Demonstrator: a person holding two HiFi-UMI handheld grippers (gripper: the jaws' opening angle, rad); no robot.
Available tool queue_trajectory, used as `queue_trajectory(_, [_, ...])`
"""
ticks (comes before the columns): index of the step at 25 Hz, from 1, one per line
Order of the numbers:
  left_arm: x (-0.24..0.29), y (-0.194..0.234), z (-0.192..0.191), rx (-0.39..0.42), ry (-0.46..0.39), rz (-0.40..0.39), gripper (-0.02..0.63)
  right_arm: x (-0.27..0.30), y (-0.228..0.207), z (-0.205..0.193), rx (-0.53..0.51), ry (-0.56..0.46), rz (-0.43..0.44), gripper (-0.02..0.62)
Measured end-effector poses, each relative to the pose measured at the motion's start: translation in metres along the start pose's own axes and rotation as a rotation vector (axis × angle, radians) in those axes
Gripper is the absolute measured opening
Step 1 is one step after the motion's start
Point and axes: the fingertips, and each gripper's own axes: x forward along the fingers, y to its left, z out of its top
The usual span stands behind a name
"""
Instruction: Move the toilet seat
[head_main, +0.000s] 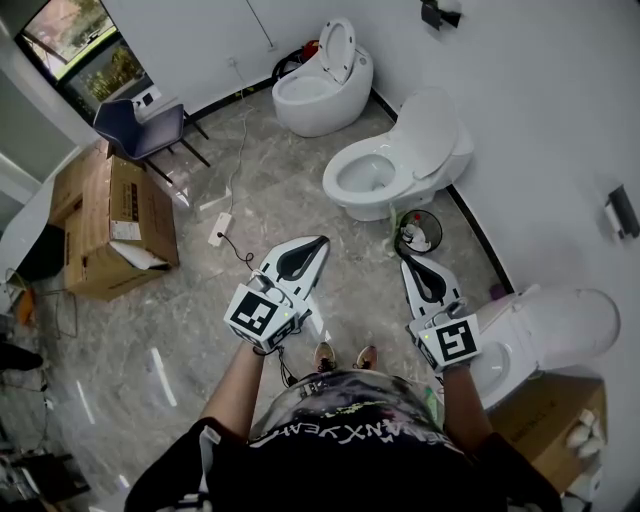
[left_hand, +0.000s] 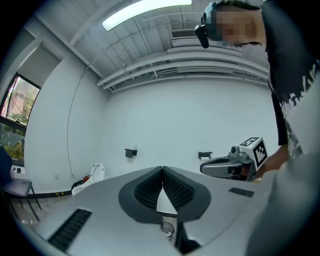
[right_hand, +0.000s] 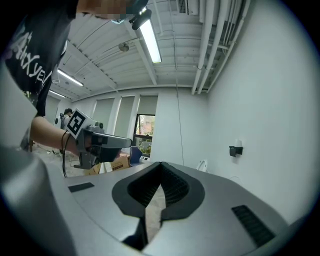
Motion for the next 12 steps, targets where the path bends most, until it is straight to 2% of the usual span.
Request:
queue_trajectory(6, [0.0024, -0.0012, 0.0017, 0.001, -0.005, 0.001, 0.020, 0.0000, -0.0027, 0.0047, -0.007, -0.028, -0.014, 0.002])
queue_trajectory(12, [0.0026, 0.0022, -0.0022, -0.009, 0.027, 0.028, 0.021, -0.0009, -0.0041, -0.0019, 0.009, -0.002, -0.016, 0.002])
